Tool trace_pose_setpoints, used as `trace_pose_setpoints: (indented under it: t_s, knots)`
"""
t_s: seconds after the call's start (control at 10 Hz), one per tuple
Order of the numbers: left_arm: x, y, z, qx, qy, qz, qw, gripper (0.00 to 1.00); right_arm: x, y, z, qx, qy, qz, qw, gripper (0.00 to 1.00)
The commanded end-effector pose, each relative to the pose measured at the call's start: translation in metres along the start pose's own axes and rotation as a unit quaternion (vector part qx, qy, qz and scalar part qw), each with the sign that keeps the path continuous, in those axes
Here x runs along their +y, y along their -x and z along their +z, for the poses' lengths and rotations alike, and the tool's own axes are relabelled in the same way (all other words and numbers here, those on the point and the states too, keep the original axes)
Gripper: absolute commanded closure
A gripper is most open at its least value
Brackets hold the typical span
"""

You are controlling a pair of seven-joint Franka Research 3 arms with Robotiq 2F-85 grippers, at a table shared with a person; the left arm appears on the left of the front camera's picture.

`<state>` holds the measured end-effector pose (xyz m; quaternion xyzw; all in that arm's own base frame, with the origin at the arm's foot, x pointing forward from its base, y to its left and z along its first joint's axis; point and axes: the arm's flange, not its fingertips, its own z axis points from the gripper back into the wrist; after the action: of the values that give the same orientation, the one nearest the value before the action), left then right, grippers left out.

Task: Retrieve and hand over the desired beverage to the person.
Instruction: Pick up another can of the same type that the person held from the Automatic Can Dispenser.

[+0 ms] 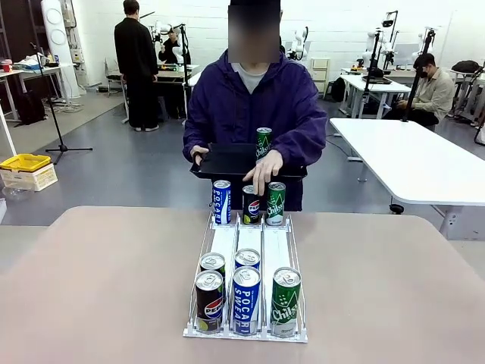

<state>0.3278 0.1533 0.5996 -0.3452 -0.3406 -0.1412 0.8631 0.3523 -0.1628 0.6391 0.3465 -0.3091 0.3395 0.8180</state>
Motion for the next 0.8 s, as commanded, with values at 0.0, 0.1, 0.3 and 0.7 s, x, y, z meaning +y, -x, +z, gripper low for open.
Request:
trace_pose_setpoints:
  t_s: [0.0, 0.1, 0.3, 0.7]
  knots:
    - [0.0009, 0.001, -0.0003, -0.007, 0.007, -0.008, 1.0, 0.0, -0.0064, -0.0092, -0.0051, 0.007, -0.039, -0.002, 0.999, 0.0]
    - [0.0009, 0.001, -0.0003, -0.007, 0.007, -0.008, 1.0, 0.0, 0.0024, -0.0069, -0.007, 0.019, -0.022, -0.012, 1.0, 0.0]
    - [0.0009, 0.001, -0.0003, -0.007, 0.007, -0.008, 1.0, 0.0, -0.005, -0.0042, -0.0061, -0.004, -0.027, 0.002, 1.0, 0.0]
    - [0.0009, 0.001, -0.0003, -0.007, 0.007, -0.008, 1.0, 0.0, -0.005, -0.0042, -0.0061, -0.004, -0.027, 0.002, 1.0, 0.0]
